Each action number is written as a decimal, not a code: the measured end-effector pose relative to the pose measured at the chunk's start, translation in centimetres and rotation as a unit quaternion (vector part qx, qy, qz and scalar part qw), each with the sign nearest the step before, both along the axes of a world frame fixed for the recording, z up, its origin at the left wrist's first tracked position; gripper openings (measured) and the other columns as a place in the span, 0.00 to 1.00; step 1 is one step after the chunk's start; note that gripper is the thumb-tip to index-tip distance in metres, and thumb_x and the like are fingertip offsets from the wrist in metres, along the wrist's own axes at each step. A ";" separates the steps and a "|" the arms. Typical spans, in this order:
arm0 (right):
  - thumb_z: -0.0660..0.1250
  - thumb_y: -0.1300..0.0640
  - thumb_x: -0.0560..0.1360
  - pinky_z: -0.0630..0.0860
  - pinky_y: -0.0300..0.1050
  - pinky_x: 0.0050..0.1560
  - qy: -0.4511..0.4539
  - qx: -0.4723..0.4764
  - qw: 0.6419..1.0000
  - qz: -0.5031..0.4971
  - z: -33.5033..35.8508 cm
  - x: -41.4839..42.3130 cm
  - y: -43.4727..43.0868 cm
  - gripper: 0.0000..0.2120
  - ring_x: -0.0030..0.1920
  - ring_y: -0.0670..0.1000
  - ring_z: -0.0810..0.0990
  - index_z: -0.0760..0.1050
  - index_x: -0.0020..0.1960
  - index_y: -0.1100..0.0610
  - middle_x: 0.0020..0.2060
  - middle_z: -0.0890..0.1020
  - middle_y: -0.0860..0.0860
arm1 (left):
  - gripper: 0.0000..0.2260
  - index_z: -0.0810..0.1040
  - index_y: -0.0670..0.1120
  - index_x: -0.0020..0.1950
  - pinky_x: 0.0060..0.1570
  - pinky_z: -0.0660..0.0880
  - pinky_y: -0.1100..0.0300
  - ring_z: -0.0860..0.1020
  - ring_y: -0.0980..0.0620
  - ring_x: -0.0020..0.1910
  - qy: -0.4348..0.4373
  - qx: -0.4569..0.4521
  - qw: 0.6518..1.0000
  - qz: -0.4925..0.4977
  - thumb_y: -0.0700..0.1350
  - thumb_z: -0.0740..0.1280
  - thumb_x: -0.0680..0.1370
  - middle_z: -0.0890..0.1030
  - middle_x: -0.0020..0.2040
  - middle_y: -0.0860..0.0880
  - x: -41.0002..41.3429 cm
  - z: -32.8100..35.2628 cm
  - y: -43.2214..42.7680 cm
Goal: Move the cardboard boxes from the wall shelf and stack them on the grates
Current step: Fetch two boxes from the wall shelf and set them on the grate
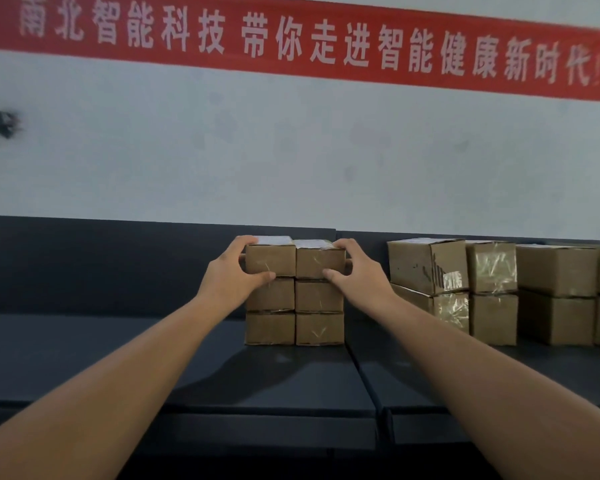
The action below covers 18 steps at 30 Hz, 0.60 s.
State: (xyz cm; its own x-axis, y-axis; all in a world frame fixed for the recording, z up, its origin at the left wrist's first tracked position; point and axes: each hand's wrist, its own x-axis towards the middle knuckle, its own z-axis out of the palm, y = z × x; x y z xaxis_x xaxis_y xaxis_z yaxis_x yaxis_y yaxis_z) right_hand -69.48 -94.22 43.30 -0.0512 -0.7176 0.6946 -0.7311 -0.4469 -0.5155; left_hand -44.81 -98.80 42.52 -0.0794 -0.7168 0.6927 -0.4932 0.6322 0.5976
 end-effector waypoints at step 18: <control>0.72 0.56 0.74 0.73 0.25 0.42 -0.091 -0.111 0.971 0.189 -4.2 4.7 13.6 0.24 0.48 0.30 0.76 0.67 0.64 0.39 0.49 0.74 0.31 | 0.30 0.69 0.66 0.63 0.43 0.79 0.66 0.82 0.56 0.50 0.095 -0.132 0.981 0.110 0.47 0.78 0.69 0.77 0.60 0.59 2.7 -4.9 19.6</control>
